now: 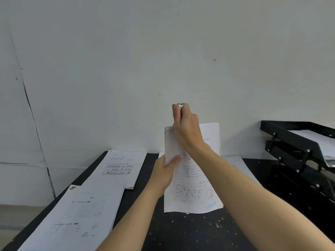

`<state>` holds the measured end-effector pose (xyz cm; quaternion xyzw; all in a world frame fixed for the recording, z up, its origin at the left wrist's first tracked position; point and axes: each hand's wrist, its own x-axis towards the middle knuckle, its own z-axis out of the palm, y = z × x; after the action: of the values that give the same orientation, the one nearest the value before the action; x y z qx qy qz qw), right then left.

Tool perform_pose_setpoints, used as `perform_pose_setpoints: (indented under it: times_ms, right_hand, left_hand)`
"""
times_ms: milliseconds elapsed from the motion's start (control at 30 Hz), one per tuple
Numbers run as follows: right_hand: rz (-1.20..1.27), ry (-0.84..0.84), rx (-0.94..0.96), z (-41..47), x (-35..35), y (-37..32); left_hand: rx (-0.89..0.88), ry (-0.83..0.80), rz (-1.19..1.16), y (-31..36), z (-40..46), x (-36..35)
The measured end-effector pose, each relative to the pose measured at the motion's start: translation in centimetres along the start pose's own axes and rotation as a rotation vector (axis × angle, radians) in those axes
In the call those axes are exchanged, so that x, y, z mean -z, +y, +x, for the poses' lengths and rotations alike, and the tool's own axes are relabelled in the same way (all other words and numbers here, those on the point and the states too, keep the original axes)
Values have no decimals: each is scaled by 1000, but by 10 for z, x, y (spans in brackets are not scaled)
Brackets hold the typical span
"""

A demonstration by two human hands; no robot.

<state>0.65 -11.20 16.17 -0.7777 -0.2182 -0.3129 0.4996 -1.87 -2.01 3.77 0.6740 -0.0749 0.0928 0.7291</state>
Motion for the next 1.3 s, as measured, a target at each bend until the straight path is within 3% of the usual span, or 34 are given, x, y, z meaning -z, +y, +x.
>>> perform_pose_setpoints:
  times_ms: [200, 467, 667, 867, 967, 1133, 1300]
  right_hand:
    - [197, 152, -105, 8, 20, -5]
    - [198, 246, -102, 8, 57, -1]
    - [106, 304, -152, 0, 97, 9]
    - [-113, 238, -353, -29, 125, 51]
    - [-361, 104, -451, -53, 120, 86]
    - [-684, -409, -603, -102, 95, 144]
    - [-905, -631, -626, -135, 81, 175]
  left_hand:
    - [24, 10, -39, 3, -2, -2]
    - [42, 50, -69, 10, -7, -6]
    - [-26, 183, 46, 22, -8, 5]
    - [-69, 283, 166, 26, -6, 20]
    - [-65, 296, 167, 23, -5, 23]
    - [-58, 286, 166, 16, 0, 22]
    - [-36, 275, 171, 7, 5, 21]
